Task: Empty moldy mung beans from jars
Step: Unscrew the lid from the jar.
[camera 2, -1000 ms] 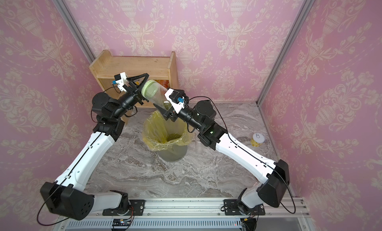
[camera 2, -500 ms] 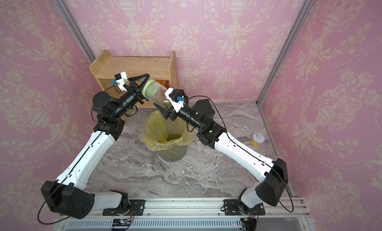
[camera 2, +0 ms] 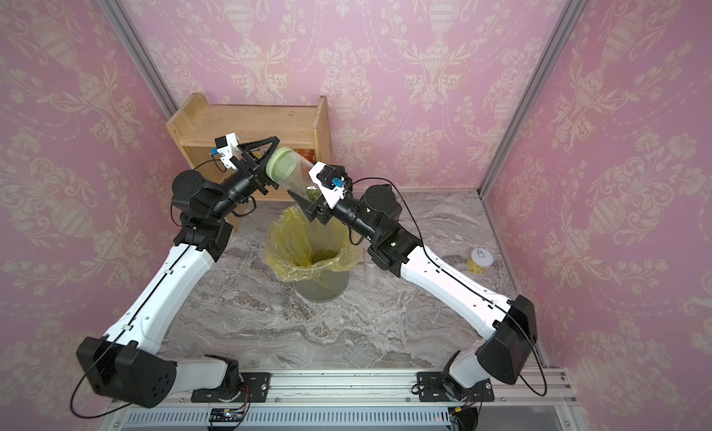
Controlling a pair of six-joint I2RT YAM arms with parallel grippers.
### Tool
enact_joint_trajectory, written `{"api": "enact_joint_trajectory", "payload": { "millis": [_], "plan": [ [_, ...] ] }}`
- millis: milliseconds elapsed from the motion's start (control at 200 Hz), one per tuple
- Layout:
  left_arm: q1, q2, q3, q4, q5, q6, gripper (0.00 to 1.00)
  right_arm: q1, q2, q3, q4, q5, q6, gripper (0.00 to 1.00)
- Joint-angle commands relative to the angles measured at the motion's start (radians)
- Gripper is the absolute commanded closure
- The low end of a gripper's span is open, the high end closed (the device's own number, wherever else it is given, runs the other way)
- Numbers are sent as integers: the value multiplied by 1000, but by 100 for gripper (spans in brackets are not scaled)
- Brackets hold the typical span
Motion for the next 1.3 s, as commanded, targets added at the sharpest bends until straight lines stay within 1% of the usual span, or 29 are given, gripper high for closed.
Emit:
{"api": "enact_joint_trajectory", "payload": {
  "millis": [0, 295, 485, 600, 736, 1036, 1161, 1241, 1296],
  "plan": [
    [2, 3, 34, 9, 35, 15, 8, -5, -5, 44, 129, 14, 31, 83],
    [1, 35, 34, 46, 52, -23, 9, -5, 13, 77, 122, -1, 33, 83],
    [1, 30, 30, 43, 34, -11, 17, -6, 18, 71, 127, 2, 38, 83],
    [1, 22, 29, 11, 25, 20, 20, -6, 19, 75, 113, 5, 31, 83],
    [17, -8, 40, -85, 7, 94, 21, -6, 7, 59, 104, 25, 13, 83],
    [45, -17, 70, -194, 3, 133, 23, -6, -28, 22, 88, 17, -9, 83],
    [44, -21, 134, -341, 4, 219, 23, -6, -35, 23, 63, -17, -34, 83],
    [44, -8, 200, -467, 10, 290, 23, -6, -32, 44, 20, -60, -55, 83],
    [43, -4, 227, -520, 10, 317, 23, -4, -31, 53, 6, -81, -68, 83]
  ]
}}
